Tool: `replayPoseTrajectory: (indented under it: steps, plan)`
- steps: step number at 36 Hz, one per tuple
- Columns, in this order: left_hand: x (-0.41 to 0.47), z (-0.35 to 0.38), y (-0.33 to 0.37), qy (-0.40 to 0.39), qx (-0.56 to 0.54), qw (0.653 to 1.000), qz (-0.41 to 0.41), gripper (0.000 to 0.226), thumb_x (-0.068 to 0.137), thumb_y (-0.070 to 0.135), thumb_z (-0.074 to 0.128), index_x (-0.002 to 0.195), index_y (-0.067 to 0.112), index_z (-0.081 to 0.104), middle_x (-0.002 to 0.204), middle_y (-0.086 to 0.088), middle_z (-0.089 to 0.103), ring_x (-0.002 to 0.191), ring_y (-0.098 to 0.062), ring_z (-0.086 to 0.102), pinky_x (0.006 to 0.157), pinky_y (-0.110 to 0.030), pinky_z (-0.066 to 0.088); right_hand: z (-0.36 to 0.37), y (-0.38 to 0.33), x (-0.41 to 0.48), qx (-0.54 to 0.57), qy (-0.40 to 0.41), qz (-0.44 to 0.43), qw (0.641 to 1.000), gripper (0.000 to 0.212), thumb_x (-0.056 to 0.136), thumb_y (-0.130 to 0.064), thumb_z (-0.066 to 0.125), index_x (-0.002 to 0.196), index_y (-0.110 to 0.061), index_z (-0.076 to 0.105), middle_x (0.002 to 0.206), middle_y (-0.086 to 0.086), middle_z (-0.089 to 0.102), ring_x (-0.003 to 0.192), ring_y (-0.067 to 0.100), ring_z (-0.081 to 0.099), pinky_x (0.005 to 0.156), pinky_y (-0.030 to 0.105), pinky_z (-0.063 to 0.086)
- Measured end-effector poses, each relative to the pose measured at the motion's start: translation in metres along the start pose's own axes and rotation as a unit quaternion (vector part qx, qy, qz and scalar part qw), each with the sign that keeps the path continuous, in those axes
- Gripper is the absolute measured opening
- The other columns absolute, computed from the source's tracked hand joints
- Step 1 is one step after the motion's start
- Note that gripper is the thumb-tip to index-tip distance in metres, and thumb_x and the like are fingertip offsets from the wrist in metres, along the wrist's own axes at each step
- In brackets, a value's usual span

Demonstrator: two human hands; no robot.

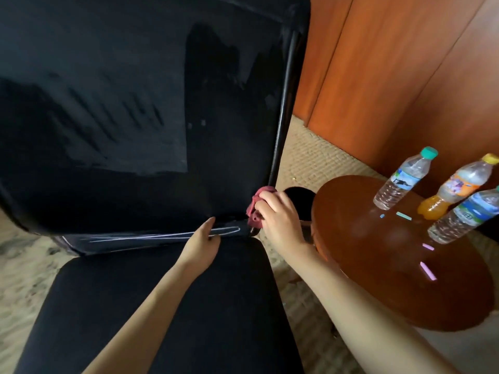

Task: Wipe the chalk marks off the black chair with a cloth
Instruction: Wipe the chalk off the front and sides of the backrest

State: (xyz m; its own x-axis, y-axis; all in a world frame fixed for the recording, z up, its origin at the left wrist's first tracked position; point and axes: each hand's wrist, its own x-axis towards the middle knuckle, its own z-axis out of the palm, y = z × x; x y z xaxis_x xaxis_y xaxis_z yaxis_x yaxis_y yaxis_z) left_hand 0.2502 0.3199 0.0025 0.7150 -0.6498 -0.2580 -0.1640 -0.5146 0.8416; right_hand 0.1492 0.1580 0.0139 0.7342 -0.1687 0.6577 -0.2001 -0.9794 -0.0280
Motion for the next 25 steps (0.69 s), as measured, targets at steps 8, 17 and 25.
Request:
replayPoseTrajectory:
  steps: [8, 17, 25]
  plan:
    - [-0.010, -0.015, -0.005, 0.038, 0.003, 0.999, -0.005, 0.051, 0.099, 0.016, 0.043, 0.148, 0.019, 0.030, 0.108, 0.002, 0.058, 0.064, 0.004, 0.042, 0.064, -0.022, 0.041, 0.022, -0.009, -0.028, 0.030, -0.022, 0.015, 0.999, 0.014, 0.070, -0.007, 0.054, 0.077, -0.008, 0.066, 0.093, 0.004, 0.064, 0.084, 0.022, 0.049, 0.073, 0.034, 0.046]
    - [-0.027, -0.055, -0.041, 0.078, 0.006, 0.997, -0.020, 0.048, 0.096, 0.016, 0.047, 0.144, 0.020, 0.037, 0.088, 0.010, 0.051, 0.078, -0.007, 0.049, 0.078, -0.024, 0.039, 0.054, -0.067, -0.025, 0.227, 0.265, 0.364, 0.863, 0.026, 0.072, 0.020, 0.061, 0.092, 0.004, 0.062, 0.096, 0.008, 0.057, 0.095, 0.020, 0.055, 0.093, 0.011, 0.037]
    - [-0.025, -0.072, -0.057, 0.072, 0.005, 0.997, -0.012, 0.050, 0.096, 0.016, 0.050, 0.144, 0.020, 0.038, 0.127, -0.004, 0.055, 0.115, -0.018, 0.052, 0.088, -0.025, 0.037, 0.097, -0.142, 0.024, 0.305, 0.234, 0.426, 0.819, 0.019, 0.070, 0.014, 0.053, 0.077, 0.000, 0.062, 0.083, 0.006, 0.060, 0.073, -0.002, 0.050, 0.073, 0.013, 0.046]
